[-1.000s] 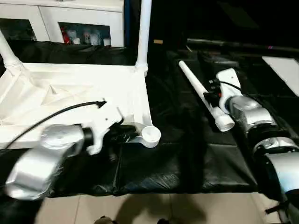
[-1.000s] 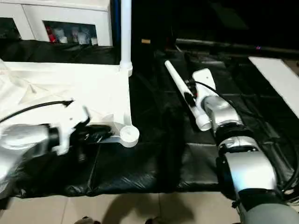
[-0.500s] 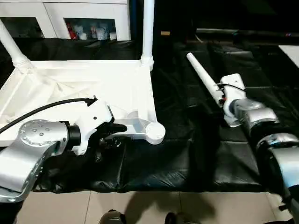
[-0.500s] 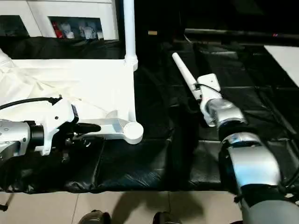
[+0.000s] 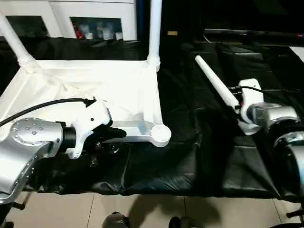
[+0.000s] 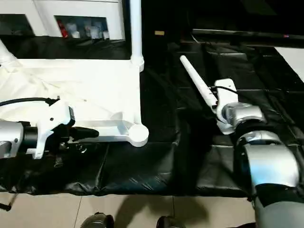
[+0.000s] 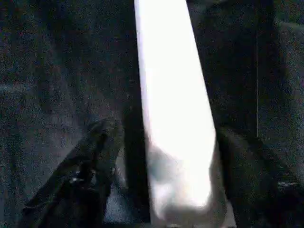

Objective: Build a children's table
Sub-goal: Pick table leg

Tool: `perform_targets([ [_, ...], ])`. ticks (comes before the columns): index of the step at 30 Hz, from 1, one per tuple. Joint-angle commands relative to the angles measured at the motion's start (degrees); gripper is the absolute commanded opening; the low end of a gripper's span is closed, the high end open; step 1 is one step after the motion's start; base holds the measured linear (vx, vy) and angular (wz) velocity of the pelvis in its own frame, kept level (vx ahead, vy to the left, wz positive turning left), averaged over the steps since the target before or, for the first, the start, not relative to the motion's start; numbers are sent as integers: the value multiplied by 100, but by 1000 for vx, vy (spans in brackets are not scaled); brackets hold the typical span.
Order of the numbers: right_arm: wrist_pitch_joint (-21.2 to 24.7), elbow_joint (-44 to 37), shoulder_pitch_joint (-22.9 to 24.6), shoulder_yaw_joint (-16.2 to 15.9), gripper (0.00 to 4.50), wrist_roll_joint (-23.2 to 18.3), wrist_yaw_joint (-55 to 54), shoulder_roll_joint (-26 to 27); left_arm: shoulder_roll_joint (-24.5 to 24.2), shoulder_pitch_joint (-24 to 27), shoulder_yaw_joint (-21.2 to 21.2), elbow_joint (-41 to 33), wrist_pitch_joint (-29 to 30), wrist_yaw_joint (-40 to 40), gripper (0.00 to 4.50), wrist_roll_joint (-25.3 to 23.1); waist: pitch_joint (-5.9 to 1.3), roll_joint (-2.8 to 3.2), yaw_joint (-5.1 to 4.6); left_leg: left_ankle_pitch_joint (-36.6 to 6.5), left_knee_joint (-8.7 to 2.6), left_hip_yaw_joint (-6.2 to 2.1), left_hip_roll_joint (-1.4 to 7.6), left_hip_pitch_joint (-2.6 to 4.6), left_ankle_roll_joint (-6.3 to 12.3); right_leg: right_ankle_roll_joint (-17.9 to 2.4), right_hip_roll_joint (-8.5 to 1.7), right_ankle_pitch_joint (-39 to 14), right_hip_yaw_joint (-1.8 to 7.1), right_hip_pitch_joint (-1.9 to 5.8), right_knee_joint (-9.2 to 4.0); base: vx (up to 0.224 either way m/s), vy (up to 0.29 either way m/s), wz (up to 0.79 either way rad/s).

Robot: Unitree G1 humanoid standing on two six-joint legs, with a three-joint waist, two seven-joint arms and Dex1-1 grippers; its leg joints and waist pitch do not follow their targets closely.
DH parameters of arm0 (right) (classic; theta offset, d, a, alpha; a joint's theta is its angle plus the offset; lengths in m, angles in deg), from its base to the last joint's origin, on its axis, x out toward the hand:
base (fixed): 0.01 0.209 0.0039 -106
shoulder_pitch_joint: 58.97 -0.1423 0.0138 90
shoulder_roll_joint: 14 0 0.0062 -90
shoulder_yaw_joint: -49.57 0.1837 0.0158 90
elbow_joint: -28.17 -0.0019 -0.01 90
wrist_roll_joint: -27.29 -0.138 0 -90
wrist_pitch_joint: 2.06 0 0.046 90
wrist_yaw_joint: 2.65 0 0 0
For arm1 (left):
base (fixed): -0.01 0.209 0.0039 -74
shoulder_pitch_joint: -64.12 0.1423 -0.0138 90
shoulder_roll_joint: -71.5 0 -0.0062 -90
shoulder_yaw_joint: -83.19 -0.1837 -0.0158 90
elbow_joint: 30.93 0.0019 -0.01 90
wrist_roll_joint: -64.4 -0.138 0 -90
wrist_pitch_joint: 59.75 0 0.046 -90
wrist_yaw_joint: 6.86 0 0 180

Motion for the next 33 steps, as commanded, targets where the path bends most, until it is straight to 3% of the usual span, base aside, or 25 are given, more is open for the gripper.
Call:
perform_targets([
  [1, 175, 96, -41, -109, 306, 149, 124, -94, -12, -85, -5, 15, -22, -6, 186, 27, -467, -70, 25, -781, -337, -23, 163, 2, 116, -1378, -427, -1284, 291, 363, -374, 0, 0, 0],
  [3, 218, 99, -53, -111, 283, 166, 116, -118, 25, -112, -21, 66, -69, -36, 186, 11, -478, -69, 30, -695, -328, -20, 162, -8, 113, -1362, -433, -1235, 290, 364, -365, 0, 0, 0],
  [4, 239, 97, -64, -96, 275, 169, 84, -125, 55, -138, -27, 105, -105, -66, 186, 11, -505, -121, 21, -659, -323, -12, 163, -7, 119, -1352, -429, -1215, 289, 379, -363, 0, 0, 0],
  [6, 264, 88, -80, -7, 267, 128, -38, -134, 126, -193, -43, 187, -192, -147, 186, -25, -517, -116, 32, -606, -316, -14, 160, -12, 108, -1322, -434, -1199, 288, 379, -351, 0, 0, 0],
  [8, 140, 69, -48, 207, 252, -24, -271, -138, 342, -258, -53, 338, -393, -442, 186, -198, -574, -185, 18, -531, -303, -2, 167, -6, 93, -1274, -434, -1097, 293, 397, -336, 0, 0, 0],
  [10, 33, 60, -18, 357, 234, -127, -380, -137, 498, -318, -70, 464, -493, -668, 186, -308, -579, -146, 30, -519, -297, -5, 153, 3, 76, -1238, -435, -1053, 295, 382, -333, 0, 0, 0],
  [13, -115, 33, 35, 645, 217, -362, -441, -133, 912, -408, -81, 702, -613, -1175, 186, -437, -594, -188, -2, -539, -291, 1, 157, -4, 67, -1204, -423, -969, 298, 386, -322, 0, 0, 0],
  [14, -212, 12, 59, 813, 201, -519, -461, -136, 1123, -444, -108, 815, -687, -1405, 186, -501, -604, -199, -11, -581, -280, 6, 149, 4, 72, -1168, -420, -993, 300, 388, -329, 0, 0, 0],
  [15, -317, -17, 82, 1041, 194, -727, -487, -137, 1377, -501, -149, 998, -839, -1669, 186, -600, -615, -151, -12, -574, -271, 0, 151, 2, 80, -1188, -419, -944, 297, 379, -317, 0, 0, 0],
  [17, -376, -43, 105, 1225, 191, -902, -486, -141, 1586, -521, -117, 1111, -945, -1868, 186, -632, -624, -183, -15, -582, -265, 5, 152, 3, 108, -1198, -414, -881, 296, 386, -323, 0, 0, 0],
  [18, -630, -119, 164, 1582, 188, -1261, -370, -131, 1916, -589, -81, 1315, -1095, -2190, 186, -687, -628, -178, -16, -616, -254, 11, 153, 16, 165, -1225, -406, -788, 300, 378, -328, 0, 0, 0],
  [23, -926, -451, 421, 2181, 183, -1951, 601, 76, 2564, -928, 10, 1805, -1246, -2627, 186, -617, -665, -180, -29, -486, -222, 7, 140, -12, 367, -1328, -396, -610, 275, 412, -314, 0, 0, 0],
  [24, -958, -498, 453, 2215, 183, -2008, 734, 108, 2620, -966, 22, 1857, -1253, -2666, 203, -611, -659, -180, -21, -488, -213, 13, 140, -23, 427, -1331, -408, -612, 280, 419, -336, 0, 0, 0],
  [28, -612, -1605, 1009, 2434, 183, -2732, 2172, 537, 3157, -1298, 144, 2189, -1002, -2851, 220, -347, -689, -200, -5, -306, -213, -11, 165, -24, 659, -1388, -421, -465, 263, 458, -321, 0, 0, 0],
  [32, 72, -3275, 1821, 2332, 182, -3467, 2734, 939, 3610, -1541, 347, 2346, -747, -2932, 259, 76, -700, -193, 47, -161, -207, -14, 199, 0, 757, -1461, -412, -316, 253, 431, -303, 0, 0, 0],
  [33, 349, -3943, 2173, 2247, 182, -3794, 2831, 1080, 3806, -1626, 433, 2398, -689, -2946, 261, 292, -693, -198, 77, -192, -207, -3, 188, 17, 747, -1398, -414, -428, 257, 426, -335, 0, 0, 0],
])
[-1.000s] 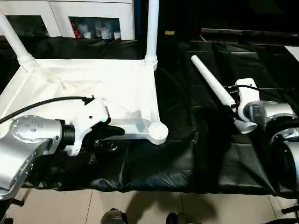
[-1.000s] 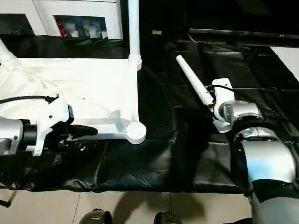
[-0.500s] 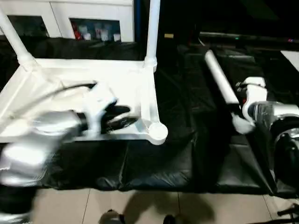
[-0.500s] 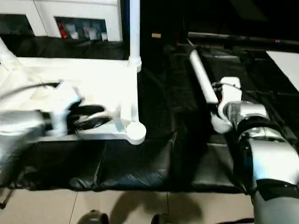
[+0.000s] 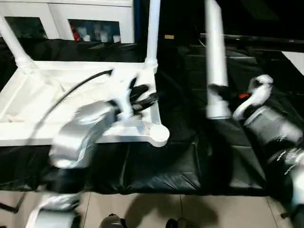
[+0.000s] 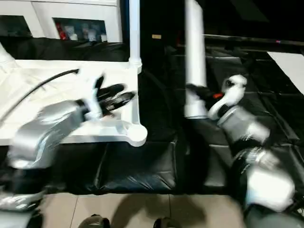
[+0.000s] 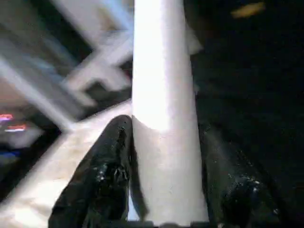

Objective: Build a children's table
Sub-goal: Pick table leg

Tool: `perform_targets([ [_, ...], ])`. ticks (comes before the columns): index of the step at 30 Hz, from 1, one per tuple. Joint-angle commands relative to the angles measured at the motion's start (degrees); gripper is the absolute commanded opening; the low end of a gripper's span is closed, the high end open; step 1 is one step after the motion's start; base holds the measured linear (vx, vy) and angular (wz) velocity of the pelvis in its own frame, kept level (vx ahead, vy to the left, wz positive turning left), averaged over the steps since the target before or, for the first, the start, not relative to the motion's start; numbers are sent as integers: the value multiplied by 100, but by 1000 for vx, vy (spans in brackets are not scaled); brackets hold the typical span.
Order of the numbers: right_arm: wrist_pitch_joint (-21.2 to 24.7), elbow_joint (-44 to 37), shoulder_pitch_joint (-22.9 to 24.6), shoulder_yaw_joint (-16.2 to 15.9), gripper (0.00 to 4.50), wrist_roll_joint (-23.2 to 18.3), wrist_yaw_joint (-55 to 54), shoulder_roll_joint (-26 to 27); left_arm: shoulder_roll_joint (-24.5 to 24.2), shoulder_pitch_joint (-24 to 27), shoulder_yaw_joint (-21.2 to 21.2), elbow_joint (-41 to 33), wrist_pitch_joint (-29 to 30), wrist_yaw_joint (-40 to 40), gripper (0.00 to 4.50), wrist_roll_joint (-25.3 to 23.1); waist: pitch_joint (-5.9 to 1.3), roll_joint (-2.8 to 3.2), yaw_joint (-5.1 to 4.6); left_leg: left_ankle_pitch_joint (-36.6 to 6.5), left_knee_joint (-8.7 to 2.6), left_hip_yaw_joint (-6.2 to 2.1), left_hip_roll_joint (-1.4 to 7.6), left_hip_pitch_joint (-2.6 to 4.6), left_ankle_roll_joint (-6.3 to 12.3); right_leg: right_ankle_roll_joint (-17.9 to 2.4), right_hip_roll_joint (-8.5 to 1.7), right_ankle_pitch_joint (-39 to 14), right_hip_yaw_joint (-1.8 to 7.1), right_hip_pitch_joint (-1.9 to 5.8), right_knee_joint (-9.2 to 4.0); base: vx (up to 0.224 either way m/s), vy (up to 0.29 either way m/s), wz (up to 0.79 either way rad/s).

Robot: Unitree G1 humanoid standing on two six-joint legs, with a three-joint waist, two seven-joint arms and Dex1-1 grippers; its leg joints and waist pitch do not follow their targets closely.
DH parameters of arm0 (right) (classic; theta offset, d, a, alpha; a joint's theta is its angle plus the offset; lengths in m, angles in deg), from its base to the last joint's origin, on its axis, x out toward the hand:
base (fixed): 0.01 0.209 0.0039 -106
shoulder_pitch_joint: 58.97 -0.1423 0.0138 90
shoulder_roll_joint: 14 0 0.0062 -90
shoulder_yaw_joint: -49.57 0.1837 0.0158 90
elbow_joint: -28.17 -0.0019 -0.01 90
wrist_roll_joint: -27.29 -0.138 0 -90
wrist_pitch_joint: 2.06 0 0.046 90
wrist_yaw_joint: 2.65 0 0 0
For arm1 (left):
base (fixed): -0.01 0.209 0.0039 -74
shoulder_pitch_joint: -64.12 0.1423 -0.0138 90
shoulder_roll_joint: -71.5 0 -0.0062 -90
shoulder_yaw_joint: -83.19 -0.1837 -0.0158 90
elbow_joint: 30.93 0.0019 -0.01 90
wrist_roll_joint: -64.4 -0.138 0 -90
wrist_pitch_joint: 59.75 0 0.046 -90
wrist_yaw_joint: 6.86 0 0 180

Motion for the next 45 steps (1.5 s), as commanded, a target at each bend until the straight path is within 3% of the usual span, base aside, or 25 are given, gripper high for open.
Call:
perform_targets([
  [1, 465, -1252, 461, -120, 182, -686, 195, 103, 254, -194, 181, 77, 197, -41, 271, 438, -597, -77, 29, -263, -290, -9, 178, 25, 654, -1375, -403, -553, 260, 425, -394, 0, 0, 0],
  [4, 835, -2246, 1055, -296, 181, -1209, 246, 334, 662, -322, 344, 82, 475, -125, 298, 889, -586, -51, 87, -506, -324, -31, 193, 61, 477, -1185, -441, -1156, 256, 396, -474, 0, 0, 0],
  [9, 1154, -3063, 1525, -477, 181, -1462, 410, 585, 1054, -428, 556, 173, 745, -237, 341, 1247, -549, -68, 73, -682, -349, -32, 155, 35, 304, -856, -437, -1756, 256, 399, -590, 0, 0, 0],
  [15, 1170, -3491, 1780, -907, 181, -1036, 398, 625, 1216, -429, 516, 182, 853, -239, 350, 1393, -528, -84, 49, -764, -363, -42, 139, 33, 185, -528, -446, -2312, 250, 373, -658, 0, 0, 0],
  [17, 1236, -3902, 1925, -1175, 181, -1010, 216, 600, 1244, -456, 493, 257, 893, -383, 350, 1340, -535, -113, 49, -742, -370, -51, 149, 33, 181, -468, -445, -2323, 245, 370, -653, 0, 0, 0],
  [19, 1262, -4123, 1984, -1355, 181, -988, 126, 574, 1258, -475, 480, 333, 919, -514, 350, 1253, -541, -90, 61, -656, -378, -61, 164, 38, 171, -432, -427, -2105, 253, 364, -632, 0, 0, 0],
  [20, 1265, -4279, 1999, -1551, 181, -873, 28, 556, 1335, -511, 588, 424, 957, -733, 350, 1265, -542, -98, 48, -690, -381, -61, 159, 28, 171, -438, -428, -2077, 245, 375, -632, 0, 0, 0],
  [22, 1195, -4287, 1970, -1649, 181, -738, -46, 572, 1372, -534, 652, 468, 941, -855, 350, 1252, -551, -118, 33, -693, -375, -61, 153, 19, 173, -431, -435, -2063, 245, 378, -637, 0, 0, 0],
  [26, 835, -4468, 1786, -2039, 181, -81, -461, 786, 1538, -675, 1016, 669, 808, -1395, 305, 1178, -548, -140, 6, -715, -376, -65, 163, 19, 129, -431, -452, -2100, 251, 354, -642, 0, 0, 0],
  [29, 620, -4521, 1612, -2258, 180, 329, -805, 903, 1534, -725, 1079, 742, 703, -1555, 294, 1101, -564, -129, 0, -622, -375, -67, 158, 18, 140, -440, -450, -1945, 256, 355, -617, 0, 0, 0],
  [33, 339, -4491, 1484, -2441, 180, 848, -1329, 959, 1557, -758, 1142, 737, 587, -1847, 250, 986, -594, -116, -29, -362, -379, -78, 188, 12, 166, -676, -438, -1084, 265, 368, -522, 0, 0, 0],
  [36, 33, -4625, 1434, -2811, 180, 1402, -2004, 1074, 1720, -879, 1344, 870, 123, -2685, 233, 682, -586, -117, -42, -466, -384, -72, 187, 23, 124, -721, -449, -1067, 275, 376, -535, 0, 0, 0],
  [39, -59, -4695, 1451, -2963, 180, 1614, -2208, 1197, 1798, -903, 1385, 913, -46, -2988, 201, 537, -588, -117, -56, -560, -388, -69, 173, 19, 109, -631, -445, -1159, 277, 385, -541, 0, 0, 0],
  [45, -132, -4730, 1438, -3181, 180, 1922, -2770, 1637, 2023, -828, 1281, 836, -285, -3136, 193, 430, -579, -106, -90, -715, -405, -74, 181, 33, 33, -559, -430, -1211, 285, 363, -546, 0, 0, 0],
])
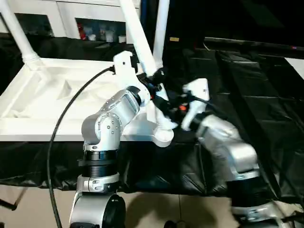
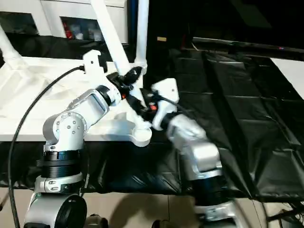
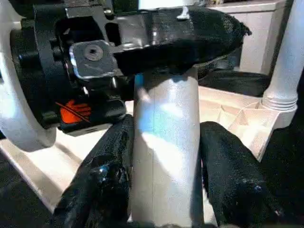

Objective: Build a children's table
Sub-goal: Pick table leg

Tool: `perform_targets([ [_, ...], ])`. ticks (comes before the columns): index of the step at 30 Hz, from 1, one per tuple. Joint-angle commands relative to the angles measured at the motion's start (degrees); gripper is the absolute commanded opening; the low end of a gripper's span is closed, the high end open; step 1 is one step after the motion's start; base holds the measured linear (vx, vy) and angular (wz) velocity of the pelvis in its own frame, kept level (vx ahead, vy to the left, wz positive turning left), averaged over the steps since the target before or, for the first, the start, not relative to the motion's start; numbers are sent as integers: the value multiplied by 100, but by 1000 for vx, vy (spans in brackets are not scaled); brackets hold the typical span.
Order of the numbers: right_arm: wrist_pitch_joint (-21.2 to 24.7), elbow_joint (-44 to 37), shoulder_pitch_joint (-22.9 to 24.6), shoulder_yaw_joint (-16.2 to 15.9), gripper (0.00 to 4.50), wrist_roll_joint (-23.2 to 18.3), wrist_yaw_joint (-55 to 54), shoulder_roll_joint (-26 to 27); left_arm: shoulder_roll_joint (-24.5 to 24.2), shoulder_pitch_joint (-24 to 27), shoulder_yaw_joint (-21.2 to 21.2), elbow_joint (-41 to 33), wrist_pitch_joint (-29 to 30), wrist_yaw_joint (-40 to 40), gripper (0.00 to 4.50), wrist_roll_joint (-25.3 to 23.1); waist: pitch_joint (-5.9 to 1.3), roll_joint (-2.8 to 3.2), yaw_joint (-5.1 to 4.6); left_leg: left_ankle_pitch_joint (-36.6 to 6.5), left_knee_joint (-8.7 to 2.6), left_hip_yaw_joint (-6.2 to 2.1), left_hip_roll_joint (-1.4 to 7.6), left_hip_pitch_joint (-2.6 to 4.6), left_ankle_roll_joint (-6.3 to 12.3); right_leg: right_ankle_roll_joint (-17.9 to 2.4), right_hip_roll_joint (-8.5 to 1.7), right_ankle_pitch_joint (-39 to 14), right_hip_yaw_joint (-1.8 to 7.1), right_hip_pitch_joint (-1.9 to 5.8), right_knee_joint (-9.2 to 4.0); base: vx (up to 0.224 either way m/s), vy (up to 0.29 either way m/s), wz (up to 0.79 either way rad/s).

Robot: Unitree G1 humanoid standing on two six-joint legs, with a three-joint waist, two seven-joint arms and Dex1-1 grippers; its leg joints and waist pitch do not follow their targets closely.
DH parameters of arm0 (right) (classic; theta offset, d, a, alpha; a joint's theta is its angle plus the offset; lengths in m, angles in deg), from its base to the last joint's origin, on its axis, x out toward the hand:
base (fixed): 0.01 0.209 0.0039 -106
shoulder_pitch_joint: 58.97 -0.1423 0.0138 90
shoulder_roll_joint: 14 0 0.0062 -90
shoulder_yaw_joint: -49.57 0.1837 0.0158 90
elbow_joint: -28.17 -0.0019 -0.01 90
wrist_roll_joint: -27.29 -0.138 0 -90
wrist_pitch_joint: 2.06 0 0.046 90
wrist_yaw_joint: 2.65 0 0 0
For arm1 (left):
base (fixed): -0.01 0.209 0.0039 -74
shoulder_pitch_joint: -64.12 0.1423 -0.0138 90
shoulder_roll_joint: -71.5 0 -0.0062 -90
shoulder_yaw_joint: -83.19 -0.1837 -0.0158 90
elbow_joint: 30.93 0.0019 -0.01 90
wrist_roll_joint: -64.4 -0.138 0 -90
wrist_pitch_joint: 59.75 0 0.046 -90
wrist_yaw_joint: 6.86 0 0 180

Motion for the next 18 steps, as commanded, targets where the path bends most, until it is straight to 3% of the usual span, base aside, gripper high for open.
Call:
perform_targets([
  [1, -106, -229, -44, -146, 180, 151, -167, 51, 399, -87, -28, -17, -177, -219, 193, -227, -514, -3, -20, -743, -398, -61, 192, 91, 36, -653, -428, -1280, 287, 344, -423, 0, 0, 0],
  [2, -106, -229, -44, -146, 180, 151, -167, 51, 399, -87, -28, -17, -177, -219, 193, -227, -513, -1, -22, -766, -398, -60, 191, 87, 30, -652, -431, -1294, 289, 343, -429, 0, 0, 0],
  [5, -53, -195, -77, -24, 250, -41, -67, 5, 264, -129, -97, 38, -221, -4, 193, -154, -511, -11, -17, -813, -394, -50, 184, 98, 27, -630, -424, -1251, 296, 345, -430, 0, 0, 0],
  [8, 459, -65, -190, 549, 272, -847, 535, -263, -91, -147, -267, 65, -118, 688, 191, 114, -517, -7, -9, -787, -392, -52, 189, 99, 74, -624, -421, -1173, 297, 354, -419, 0, 0, 0],
  [11, 669, 1, -220, 658, 291, -1110, 984, -502, -239, -135, -334, 34, -33, 1086, 191, 282, -527, -15, 6, -719, -379, -46, 175, 95, 156, -682, -417, -1086, 295, 378, -408, 0, 0, 0],
  [13, 1074, 198, -264, 861, 301, -1633, 1949, -1052, -594, -115, -463, 7, 131, 1957, 191, 615, -528, -2, 30, -657, -366, -39, 168, 91, 229, -772, -428, -1069, 294, 387, -404, 0, 0, 0],
  [15, 1342, 318, -331, 848, 326, -1905, 2701, -1512, -960, -89, -637, -50, 396, 2714, 191, 882, -539, -11, 31, -595, -353, -34, 161, 81, 271, -855, -426, -1066, 283, 403, -401, 0, 0, 0],
  [18, 1515, 363, -382, 792, 347, -2029, 3106, -1767, -1103, -114, -639, -52, 593, 3044, 191, 1071, -536, -16, 27, -540, -351, -38, 177, 71, 261, -948, -436, -1081, 277, 409, -391, 0, 0, 0],
])
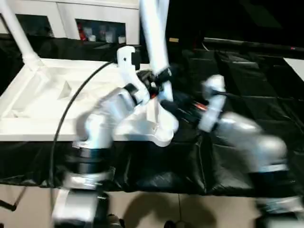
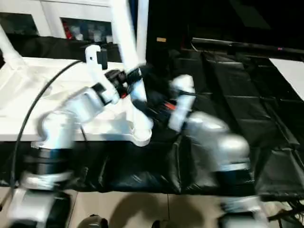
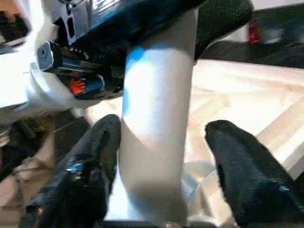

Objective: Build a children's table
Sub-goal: Pick table leg

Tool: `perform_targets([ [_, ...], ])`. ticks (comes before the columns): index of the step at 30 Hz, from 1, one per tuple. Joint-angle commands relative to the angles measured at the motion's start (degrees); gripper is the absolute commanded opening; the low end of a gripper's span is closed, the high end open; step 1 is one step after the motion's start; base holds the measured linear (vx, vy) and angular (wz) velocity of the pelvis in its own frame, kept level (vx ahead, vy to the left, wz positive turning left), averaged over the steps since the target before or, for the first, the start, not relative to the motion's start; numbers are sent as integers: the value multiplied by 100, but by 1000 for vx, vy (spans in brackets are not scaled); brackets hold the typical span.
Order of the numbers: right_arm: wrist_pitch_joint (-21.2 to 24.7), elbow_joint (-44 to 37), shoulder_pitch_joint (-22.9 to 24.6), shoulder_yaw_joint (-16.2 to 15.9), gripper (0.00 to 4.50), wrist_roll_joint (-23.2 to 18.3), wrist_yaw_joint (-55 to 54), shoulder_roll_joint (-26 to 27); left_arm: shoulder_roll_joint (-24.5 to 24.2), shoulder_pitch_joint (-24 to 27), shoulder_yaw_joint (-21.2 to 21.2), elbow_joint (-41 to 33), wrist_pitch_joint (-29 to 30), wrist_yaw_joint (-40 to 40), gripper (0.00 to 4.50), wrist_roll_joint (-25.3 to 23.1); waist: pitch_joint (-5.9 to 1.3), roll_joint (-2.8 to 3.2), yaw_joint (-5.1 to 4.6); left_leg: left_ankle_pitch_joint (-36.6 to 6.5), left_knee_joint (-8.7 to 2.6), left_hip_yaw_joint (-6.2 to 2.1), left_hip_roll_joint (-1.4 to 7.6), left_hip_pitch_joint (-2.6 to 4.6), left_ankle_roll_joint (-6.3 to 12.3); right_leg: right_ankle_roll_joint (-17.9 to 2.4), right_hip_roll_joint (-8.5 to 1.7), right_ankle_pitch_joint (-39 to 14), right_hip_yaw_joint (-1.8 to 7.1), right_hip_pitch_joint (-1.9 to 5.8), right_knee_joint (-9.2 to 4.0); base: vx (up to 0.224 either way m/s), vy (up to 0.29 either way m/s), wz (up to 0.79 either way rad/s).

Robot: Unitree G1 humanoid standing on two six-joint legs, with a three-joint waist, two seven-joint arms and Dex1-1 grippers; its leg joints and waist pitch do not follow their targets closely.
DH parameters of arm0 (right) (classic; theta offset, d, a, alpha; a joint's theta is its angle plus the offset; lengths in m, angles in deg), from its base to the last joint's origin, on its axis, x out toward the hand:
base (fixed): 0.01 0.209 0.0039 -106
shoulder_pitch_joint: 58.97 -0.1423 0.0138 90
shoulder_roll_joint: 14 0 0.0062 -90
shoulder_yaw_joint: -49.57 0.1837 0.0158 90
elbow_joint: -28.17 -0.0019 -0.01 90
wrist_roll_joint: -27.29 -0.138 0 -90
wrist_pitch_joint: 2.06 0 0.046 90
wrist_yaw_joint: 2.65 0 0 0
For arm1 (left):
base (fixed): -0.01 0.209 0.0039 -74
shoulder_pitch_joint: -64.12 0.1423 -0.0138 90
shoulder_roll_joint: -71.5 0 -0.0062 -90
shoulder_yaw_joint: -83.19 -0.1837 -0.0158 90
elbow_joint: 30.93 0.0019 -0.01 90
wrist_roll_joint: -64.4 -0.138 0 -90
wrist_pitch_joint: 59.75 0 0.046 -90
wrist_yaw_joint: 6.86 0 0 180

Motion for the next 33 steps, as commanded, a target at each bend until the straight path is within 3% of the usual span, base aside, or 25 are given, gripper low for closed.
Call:
perform_targets([
  [1, 202, 60, -160, -29, 358, -173, 392, -169, -59, -111, -71, -126, 221, 371, 191, 214, -538, -34, 20, -535, -346, -34, 184, 75, 256, -990, -440, -1146, 270, 396, -388, 0, 0, 0],
  [5, 448, 239, -353, -186, 379, -379, 1182, -562, -487, -107, -388, -279, 576, 1505, 191, 576, -526, -23, 38, -586, -346, -33, 186, 91, 259, -979, -445, -1415, 270, 381, -397, 0, 0, 0],
  [12, 811, 313, -455, -546, 380, -682, 2011, -695, -430, -197, -492, -245, 667, 1916, 190, 907, -526, -35, 59, -701, -345, -36, 209, 101, 193, -1069, -453, -1489, 260, 379, -409, 0, 0, 0],
  [19, 872, 371, -450, -778, 314, -657, 2309, -728, -423, -258, -510, -157, 658, 2058, 190, 918, -524, -61, 59, -679, -344, -44, 199, 83, 134, -874, -461, -1758, 259, 384, -431, 0, 0, 0],
  [33, 962, 417, -517, -891, 205, -693, 2604, -795, -606, -182, -658, -268, 811, 2459, 190, 1070, -528, -58, 60, -642, -340, -43, 206, 87, 134, -926, -456, -1672, 260, 375, -413, 0, 0, 0],
])
